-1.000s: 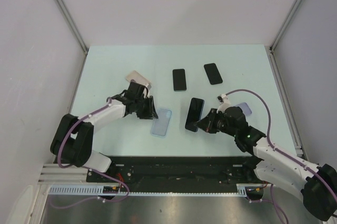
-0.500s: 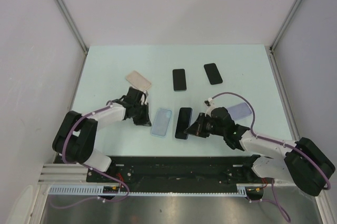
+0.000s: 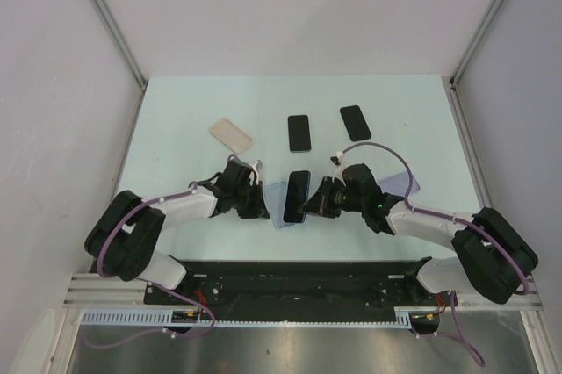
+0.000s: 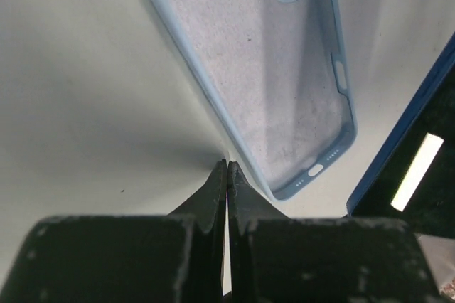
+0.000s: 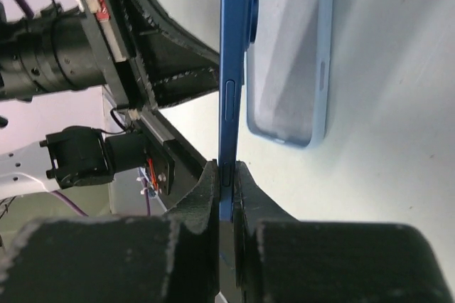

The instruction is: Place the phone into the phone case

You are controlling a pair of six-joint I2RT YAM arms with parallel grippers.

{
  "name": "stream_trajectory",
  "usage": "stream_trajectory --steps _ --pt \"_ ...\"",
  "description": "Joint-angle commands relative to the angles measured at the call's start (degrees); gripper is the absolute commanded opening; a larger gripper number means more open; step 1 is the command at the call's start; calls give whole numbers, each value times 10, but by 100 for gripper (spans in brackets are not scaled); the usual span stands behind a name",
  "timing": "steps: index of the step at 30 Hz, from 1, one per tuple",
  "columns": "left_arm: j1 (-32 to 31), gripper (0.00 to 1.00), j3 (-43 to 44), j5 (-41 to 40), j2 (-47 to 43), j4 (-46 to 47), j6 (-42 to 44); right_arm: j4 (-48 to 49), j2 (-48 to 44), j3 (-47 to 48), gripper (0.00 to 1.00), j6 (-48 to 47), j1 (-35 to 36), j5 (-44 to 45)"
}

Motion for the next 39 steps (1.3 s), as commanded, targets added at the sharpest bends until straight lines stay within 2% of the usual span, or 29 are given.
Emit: stream_trajectory --steps 1,7,15,27,39 --pt "-2 0 13 -66 -42 -24 7 -23 36 63 0 -62 -34 -68" --pt "28 0 33 -95 -39 -43 34 -113 98 136 0 -148 -64 -132" --pt "33 0 37 -50 19 -1 31 -143 163 177 0 -176 -64 -186" --pt "33 0 40 -20 46 34 29 -144 254 204 0 -181 -63 -229" --pt "29 0 29 8 51 57 15 -124 291 212 0 -178 -62 -241"
